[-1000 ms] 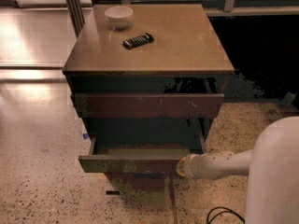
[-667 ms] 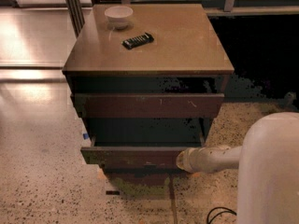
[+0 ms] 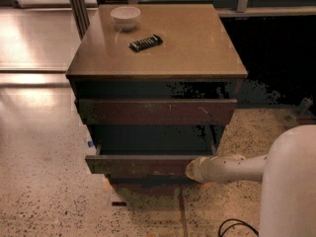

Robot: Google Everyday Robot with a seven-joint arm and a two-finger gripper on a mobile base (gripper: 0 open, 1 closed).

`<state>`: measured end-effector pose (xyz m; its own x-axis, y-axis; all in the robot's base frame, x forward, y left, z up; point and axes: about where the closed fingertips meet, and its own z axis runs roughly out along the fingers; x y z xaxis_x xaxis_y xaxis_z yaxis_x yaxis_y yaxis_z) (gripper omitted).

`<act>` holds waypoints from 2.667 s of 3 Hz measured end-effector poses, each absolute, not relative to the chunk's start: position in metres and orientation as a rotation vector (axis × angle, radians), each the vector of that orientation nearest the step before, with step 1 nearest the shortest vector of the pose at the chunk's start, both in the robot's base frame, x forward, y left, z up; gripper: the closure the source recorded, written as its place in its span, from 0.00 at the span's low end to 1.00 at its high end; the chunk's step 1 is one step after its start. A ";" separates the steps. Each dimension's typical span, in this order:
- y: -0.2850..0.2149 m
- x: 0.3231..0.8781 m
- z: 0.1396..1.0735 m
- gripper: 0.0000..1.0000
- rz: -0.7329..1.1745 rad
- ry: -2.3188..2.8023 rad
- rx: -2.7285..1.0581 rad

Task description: Close middle drawer

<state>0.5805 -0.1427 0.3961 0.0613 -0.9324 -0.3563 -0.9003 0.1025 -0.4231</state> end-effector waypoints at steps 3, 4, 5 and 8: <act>-0.139 0.629 0.390 1.00 -0.119 1.790 -1.734; -0.140 0.639 0.391 1.00 -0.146 1.781 -1.752; -0.143 0.657 0.393 1.00 -0.189 1.771 -1.771; -0.132 0.695 0.408 1.00 -0.235 1.675 -1.815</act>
Offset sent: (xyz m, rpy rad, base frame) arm 0.0552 -0.0015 -0.0050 0.0737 -0.0745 -0.0327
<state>0.6949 -0.1322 0.4080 0.1682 -0.9422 -0.2899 -0.8259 0.0258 -0.5632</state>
